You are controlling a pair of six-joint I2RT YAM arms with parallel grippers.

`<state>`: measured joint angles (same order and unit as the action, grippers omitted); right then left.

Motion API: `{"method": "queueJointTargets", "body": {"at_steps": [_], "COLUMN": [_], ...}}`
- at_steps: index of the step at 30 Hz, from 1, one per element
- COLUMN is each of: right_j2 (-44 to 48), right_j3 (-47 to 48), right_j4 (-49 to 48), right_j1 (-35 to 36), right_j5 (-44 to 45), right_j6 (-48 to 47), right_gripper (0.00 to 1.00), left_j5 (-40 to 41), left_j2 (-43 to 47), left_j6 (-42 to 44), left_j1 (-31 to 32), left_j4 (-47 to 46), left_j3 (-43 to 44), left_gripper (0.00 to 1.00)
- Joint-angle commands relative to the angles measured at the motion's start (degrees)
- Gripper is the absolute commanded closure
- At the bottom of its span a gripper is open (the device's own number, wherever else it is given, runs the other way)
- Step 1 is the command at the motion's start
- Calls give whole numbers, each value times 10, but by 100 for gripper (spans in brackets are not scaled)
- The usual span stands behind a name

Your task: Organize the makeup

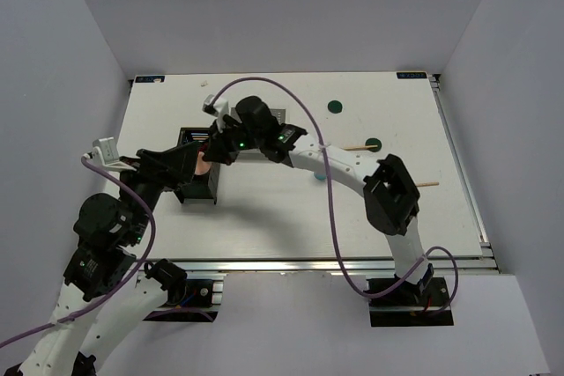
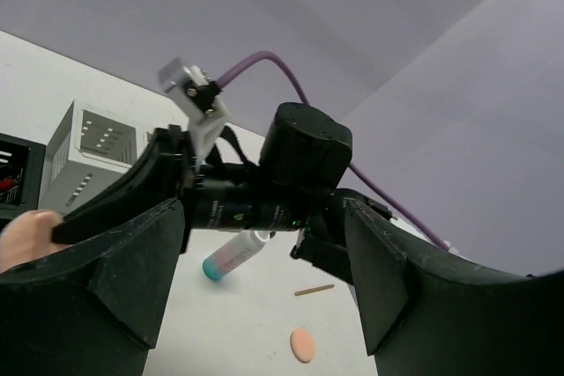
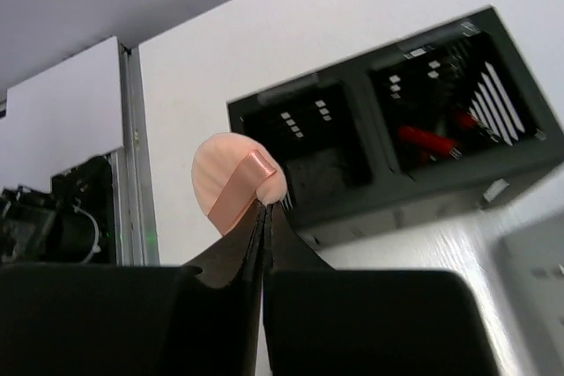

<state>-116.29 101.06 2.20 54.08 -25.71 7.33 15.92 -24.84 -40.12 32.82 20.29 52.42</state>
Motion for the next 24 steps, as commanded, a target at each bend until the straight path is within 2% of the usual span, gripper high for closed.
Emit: {"method": "queueJointTargets", "body": {"at_steps": [1,8,14,16,17,18,21,24], "right_j2": [-26,-82,-105,-105,-102,-99,-86,-70], "right_j3": [62,94,109,103,100,93,82,74], "right_j4": [-54,-68,-70,-69,-69,-69,-65,-62], "right_j1": [32,50,49,50,49,49,49,48], "right_j5": [63,181,218,211,203,196,175,154], "right_j6": [30,21,-10,-21,-26,-32,-37,-41], "right_gripper": [100,100,100,86,76,61,52,50], "left_j5": [12,10,9,5,4,2,-7,-15], "left_j2": [8,24,34,30,29,26,18,9], "left_j6": [7,-6,-11,-12,-12,-12,-11,-11], "left_j1": [2,3,1,1,1,1,2,2], "left_j4": [25,43,41,36,34,30,17,5], "left_j3": [13,12,-5,-7,-8,-9,-14,-18], "left_gripper": [17,17,17,17,17,17,17,17]}}
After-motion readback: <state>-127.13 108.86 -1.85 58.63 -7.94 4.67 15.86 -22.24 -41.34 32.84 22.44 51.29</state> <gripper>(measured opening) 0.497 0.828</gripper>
